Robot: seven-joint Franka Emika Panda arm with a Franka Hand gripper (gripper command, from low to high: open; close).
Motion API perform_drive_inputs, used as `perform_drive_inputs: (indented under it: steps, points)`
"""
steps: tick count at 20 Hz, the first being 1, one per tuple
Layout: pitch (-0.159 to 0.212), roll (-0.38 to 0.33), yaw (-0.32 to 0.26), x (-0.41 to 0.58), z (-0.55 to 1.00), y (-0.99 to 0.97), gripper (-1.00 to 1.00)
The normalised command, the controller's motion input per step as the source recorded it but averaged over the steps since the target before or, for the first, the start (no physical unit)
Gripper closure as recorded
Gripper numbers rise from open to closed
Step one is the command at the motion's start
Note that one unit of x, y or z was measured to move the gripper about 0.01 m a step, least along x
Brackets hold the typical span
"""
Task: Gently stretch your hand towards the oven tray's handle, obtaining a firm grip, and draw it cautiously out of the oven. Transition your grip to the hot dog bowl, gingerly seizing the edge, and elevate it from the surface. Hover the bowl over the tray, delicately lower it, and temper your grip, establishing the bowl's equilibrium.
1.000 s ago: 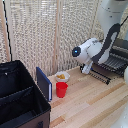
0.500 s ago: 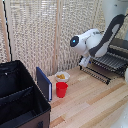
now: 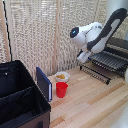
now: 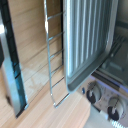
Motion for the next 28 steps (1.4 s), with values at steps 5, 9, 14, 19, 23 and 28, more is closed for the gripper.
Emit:
perform_drive_inputs:
  steps: [5, 9, 14, 19, 23, 28]
  points:
    - [-0.025, 0.252, -0.284, 0.0, 0.21, 0.15, -1.0]
    - [-0.017, 0.267, -0.277, 0.0, 0.17, 0.15, -1.0]
    - [-0.016, 0.269, -0.276, 0.0, 0.17, 0.16, -1.0]
    - [-0.045, 0.274, -0.258, 0.0, 0.13, 0.19, -1.0]
    - [-0.09, 0.285, -0.216, 0.002, 0.08, 0.28, -1.0]
    - [-0.136, 0.258, -0.171, 0.064, 0.04, 0.38, -1.0]
